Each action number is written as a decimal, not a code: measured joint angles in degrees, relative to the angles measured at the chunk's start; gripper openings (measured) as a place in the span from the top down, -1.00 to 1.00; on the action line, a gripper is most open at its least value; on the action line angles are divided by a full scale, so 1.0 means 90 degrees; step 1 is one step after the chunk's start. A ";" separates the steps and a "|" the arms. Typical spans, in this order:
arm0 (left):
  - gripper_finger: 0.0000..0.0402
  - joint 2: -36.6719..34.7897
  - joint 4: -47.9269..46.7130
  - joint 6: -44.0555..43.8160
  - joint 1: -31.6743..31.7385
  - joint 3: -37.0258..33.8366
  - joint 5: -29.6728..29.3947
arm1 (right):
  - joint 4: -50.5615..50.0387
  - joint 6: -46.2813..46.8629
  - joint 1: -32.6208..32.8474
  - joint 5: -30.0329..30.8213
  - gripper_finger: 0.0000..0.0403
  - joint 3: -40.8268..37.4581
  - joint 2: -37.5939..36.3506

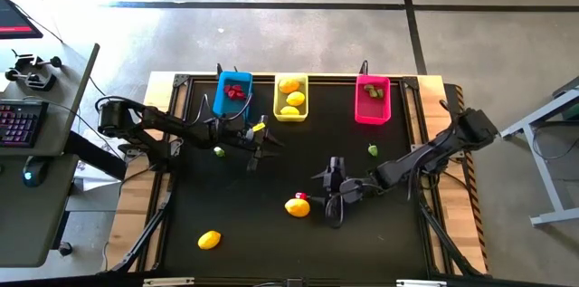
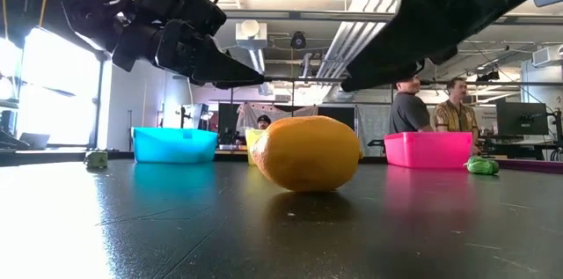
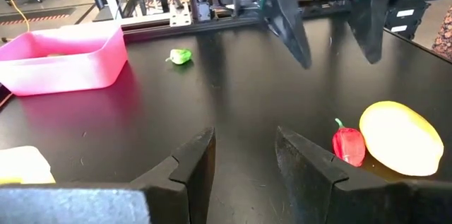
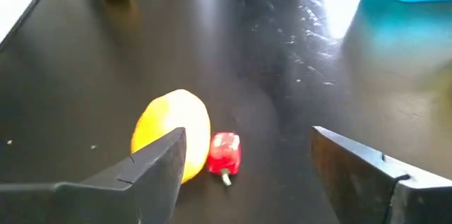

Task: Sort produce into baskets
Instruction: Put the yellow lemon into the yellow bin

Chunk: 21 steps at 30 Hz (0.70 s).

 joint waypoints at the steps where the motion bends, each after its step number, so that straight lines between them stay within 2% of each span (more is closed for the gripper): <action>1: 0.32 0.0000 0.0000 0.0000 0.0000 0.0000 0.0000 | -0.0022 0.0009 0.0029 -0.0005 -0.43 0.0039 0.0044; 6: 0.32 0.0000 0.0002 0.0010 0.0007 0.0000 -0.0051 | -0.0111 0.0169 0.0084 -0.0028 -0.43 0.0347 0.0285; 13: 0.32 0.0000 -0.0039 0.0007 0.0007 0.0000 -0.0092 | -0.0953 0.0298 0.0072 -0.0150 -0.43 0.0969 0.0517; 21: 0.32 0.0000 -0.0041 0.0162 0.0010 0.0000 -0.0102 | -0.1333 0.0278 0.0104 -0.0460 -0.43 0.1302 0.0605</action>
